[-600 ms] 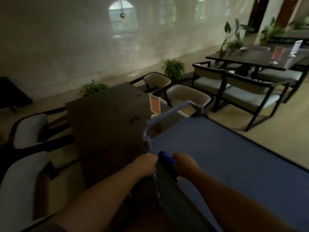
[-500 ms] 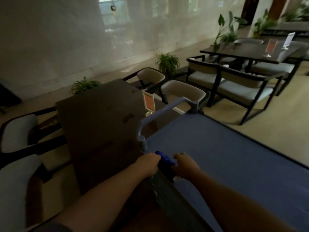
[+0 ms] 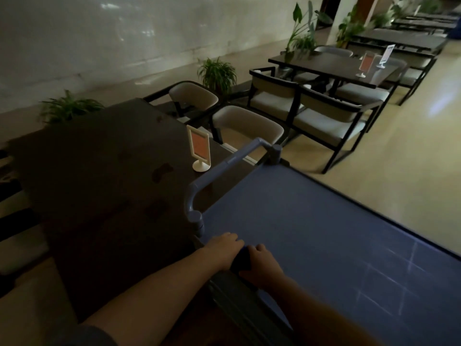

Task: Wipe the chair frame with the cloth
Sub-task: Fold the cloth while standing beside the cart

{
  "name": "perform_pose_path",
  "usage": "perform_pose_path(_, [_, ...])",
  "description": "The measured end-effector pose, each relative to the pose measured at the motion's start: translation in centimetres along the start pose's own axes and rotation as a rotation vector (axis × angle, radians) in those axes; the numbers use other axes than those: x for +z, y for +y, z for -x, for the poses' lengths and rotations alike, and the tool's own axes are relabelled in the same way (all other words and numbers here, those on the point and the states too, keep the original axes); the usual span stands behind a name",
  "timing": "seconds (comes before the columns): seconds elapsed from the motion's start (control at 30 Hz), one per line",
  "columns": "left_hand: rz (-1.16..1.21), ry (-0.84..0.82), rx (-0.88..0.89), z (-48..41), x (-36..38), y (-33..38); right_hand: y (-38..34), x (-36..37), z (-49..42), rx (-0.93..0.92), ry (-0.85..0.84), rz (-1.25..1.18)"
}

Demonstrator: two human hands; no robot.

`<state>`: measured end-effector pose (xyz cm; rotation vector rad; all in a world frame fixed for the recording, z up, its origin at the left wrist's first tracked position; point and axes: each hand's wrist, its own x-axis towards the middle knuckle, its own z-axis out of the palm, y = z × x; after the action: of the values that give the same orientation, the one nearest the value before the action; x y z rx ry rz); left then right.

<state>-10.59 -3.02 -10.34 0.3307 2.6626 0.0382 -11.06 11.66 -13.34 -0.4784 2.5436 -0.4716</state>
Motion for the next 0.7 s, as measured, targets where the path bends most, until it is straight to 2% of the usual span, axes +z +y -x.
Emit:
perform_pose_path(0.17, [-0.001, 0.025, 0.092, -1.8, 1.3, -1.6, -0.3, 1.8, 0.2, 0.059, 0.100, -0.034])
perform_pose_path(0.37, [-0.006, -0.009, 0.159, -2.2, 1.5, -2.4, -1.0, 0.5, -0.6, 0.064, 0.096, -0.065])
perform_pose_path(0.57, [-0.017, 0.088, 0.078, 1.2, -2.9, -3.7, -3.8, -3.6, -1.0, -0.106, 0.156, 0.003])
perform_pose_path(0.7, [0.005, 0.160, -0.110, 6.4, -5.7, -5.3, -8.1, -5.5, -1.3, -0.309, 0.164, 0.035])
